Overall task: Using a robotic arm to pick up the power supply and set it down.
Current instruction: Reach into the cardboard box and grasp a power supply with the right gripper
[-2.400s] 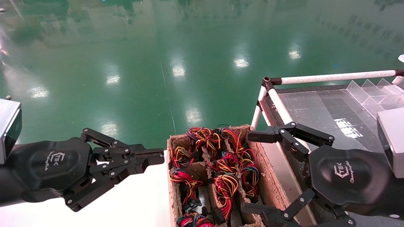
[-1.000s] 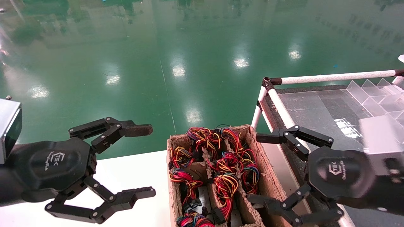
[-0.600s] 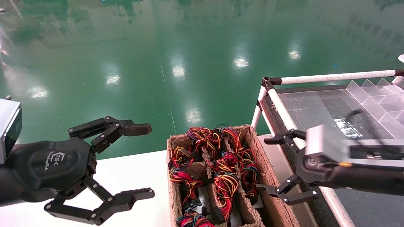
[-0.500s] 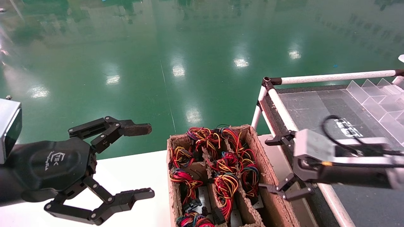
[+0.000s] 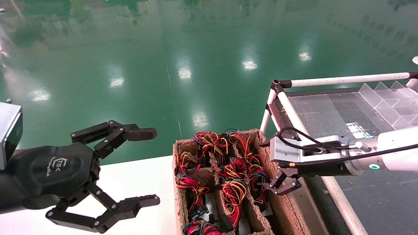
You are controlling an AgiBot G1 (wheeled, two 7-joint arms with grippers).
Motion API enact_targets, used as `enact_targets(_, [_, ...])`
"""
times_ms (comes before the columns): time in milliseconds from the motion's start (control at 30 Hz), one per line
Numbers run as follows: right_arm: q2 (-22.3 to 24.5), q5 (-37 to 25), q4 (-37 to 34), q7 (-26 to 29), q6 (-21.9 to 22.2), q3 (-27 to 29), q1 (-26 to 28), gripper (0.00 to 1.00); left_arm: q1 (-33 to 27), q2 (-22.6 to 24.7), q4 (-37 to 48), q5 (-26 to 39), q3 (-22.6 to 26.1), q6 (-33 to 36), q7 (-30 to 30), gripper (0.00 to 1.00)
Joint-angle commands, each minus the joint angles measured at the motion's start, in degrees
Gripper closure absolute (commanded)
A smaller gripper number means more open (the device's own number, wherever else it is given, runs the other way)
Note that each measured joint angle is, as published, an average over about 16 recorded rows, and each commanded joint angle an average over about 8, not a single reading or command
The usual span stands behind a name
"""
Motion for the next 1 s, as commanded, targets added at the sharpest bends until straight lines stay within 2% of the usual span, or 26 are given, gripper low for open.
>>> enact_targets(33, [-0.79, -1.58, -0.96, -0.99, 0.10, -0.79, 0.65, 1.00, 0.00, 0.00, 0.00, 0.00, 0.00, 0.00, 0.00, 0.00])
enact_targets(533, [-2.04, -3.74, -1.34, -3.73, 0.20, -2.23, 0.66, 1.00, 0.00, 0.00, 0.00, 0.00, 0.00, 0.00, 0.00, 0.00])
enact_targets(1000, [-1.38, -3.90, 0.14, -4.49, 0.09, -2.48, -0.40, 1.00, 0.00, 0.00, 0.00, 0.00, 0.01, 0.00, 0.00, 0.00])
